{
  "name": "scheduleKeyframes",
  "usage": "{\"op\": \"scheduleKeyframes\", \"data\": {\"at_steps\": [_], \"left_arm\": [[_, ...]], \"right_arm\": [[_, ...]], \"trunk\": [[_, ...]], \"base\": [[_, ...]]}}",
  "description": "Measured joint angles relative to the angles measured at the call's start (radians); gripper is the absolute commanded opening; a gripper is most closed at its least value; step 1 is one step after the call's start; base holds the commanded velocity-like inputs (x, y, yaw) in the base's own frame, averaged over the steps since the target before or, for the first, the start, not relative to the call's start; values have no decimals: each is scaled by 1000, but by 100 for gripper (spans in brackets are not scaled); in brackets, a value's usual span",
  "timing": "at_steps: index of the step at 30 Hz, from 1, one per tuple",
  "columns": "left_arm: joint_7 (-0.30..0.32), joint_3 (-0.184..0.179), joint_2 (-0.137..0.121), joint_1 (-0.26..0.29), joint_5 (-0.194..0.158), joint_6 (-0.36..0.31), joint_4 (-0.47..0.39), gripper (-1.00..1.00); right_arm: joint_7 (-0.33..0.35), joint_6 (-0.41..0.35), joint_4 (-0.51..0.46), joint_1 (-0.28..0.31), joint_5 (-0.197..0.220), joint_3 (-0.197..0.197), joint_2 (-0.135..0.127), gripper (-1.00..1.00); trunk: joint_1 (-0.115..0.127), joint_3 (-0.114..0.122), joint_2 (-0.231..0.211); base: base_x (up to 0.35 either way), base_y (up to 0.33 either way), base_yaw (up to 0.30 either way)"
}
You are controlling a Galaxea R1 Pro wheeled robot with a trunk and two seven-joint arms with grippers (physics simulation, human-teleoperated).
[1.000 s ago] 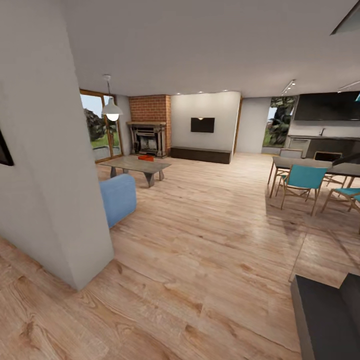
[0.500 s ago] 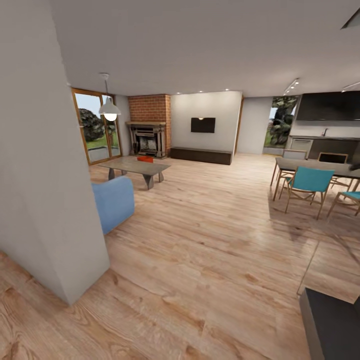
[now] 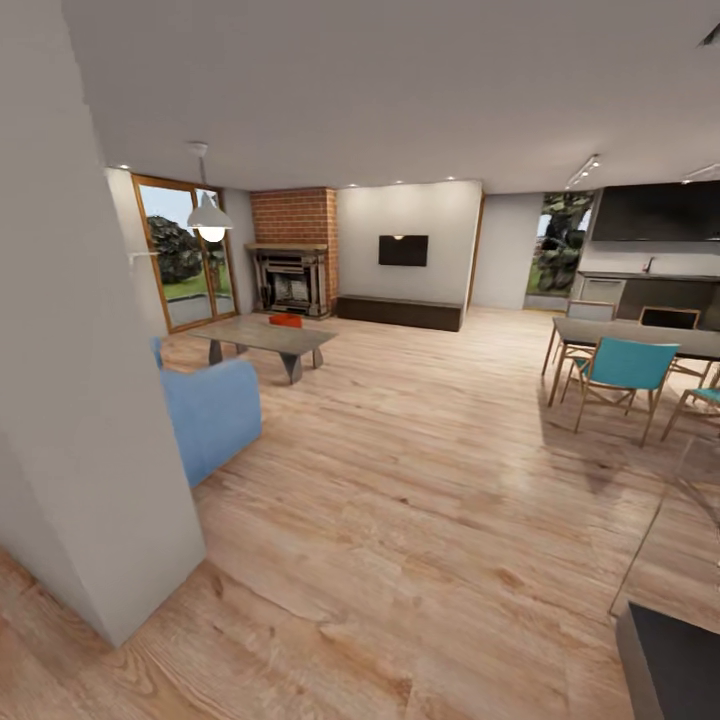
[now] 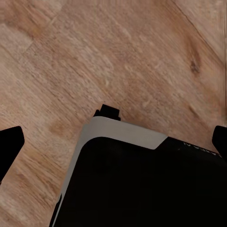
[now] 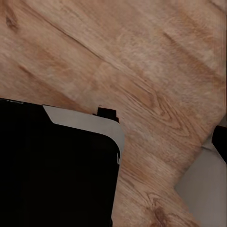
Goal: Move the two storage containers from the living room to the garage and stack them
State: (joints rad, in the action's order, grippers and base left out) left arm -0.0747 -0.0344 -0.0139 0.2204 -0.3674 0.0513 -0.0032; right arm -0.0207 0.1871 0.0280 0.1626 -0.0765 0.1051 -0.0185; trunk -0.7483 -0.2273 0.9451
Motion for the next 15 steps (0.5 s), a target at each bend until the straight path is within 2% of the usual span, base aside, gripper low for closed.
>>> {"op": "scheduleKeyframes", "data": {"at_steps": [11,15], "left_arm": [[0,0,0,0,0,-3,0,100],[0,0,0,0,0,-3,0,100]], "right_arm": [[0,0,0,0,0,0,0,100],[0,0,0,0,0,0,0,100]], "trunk": [[0,0,0],[0,0,0]], "base": [[324,0,-228],[324,0,-75]]}}
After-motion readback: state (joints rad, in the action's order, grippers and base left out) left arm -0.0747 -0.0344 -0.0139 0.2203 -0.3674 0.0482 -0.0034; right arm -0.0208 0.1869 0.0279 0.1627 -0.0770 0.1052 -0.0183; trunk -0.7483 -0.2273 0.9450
